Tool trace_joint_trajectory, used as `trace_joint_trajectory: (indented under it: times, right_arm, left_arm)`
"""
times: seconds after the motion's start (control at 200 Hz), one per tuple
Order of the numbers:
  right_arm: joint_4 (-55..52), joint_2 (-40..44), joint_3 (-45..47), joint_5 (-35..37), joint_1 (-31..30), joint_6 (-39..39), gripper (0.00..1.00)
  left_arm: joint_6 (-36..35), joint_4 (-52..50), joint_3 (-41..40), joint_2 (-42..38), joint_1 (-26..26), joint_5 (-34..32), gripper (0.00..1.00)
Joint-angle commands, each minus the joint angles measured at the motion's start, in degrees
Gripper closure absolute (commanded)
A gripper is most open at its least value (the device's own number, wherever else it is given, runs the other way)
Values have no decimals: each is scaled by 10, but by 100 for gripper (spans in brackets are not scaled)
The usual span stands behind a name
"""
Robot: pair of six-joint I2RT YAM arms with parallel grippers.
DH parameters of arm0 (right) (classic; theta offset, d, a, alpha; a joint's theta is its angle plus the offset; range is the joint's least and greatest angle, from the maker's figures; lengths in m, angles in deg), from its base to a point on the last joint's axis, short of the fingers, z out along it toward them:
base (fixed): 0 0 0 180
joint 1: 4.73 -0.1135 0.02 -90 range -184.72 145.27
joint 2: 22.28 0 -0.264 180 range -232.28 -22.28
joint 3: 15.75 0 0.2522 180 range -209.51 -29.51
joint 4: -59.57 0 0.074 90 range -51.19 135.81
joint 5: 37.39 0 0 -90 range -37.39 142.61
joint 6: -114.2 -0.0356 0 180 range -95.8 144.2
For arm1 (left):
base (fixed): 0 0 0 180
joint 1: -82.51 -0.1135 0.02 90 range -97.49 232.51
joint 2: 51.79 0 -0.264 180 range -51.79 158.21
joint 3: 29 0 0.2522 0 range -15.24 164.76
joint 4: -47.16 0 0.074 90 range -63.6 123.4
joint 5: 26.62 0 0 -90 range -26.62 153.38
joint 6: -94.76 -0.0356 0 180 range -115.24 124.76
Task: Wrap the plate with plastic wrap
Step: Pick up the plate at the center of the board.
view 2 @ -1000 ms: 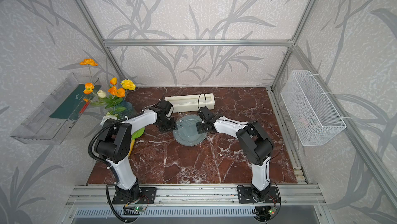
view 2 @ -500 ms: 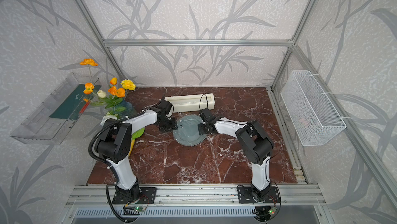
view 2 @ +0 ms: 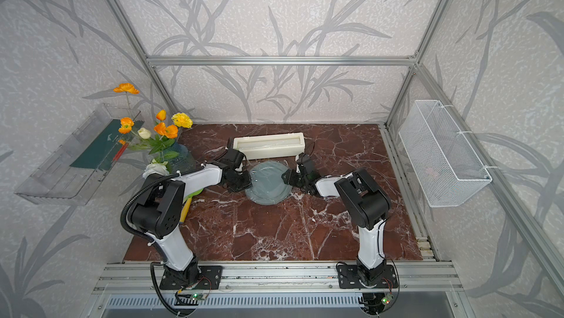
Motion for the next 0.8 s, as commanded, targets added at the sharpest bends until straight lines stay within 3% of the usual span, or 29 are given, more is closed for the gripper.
trace_joint_trajectory:
  times: [0.0, 0.205, 0.47, 0.62, 0.795]
  right_arm:
    - [102, -35, 19, -127, -32, -86, 51]
    - [232, -63, 24, -185, -27, -161, 53]
    - [245, -57, 24, -208, -21, -166, 54]
    - [264, -51, 24, -223, -19, -173, 72]
    - [272, -32, 32, -255, 10, -160, 93]
  left_arm:
    - [57, 89, -39, 16, 49, 105, 70]
    - [109, 212, -99, 3, 57, 127, 78]
    - [104, 217, -99, 6, 61, 120, 80]
    - [83, 198, -94, -20, 64, 101, 75]
    - [9, 87, -54, -54, 62, 36, 55]
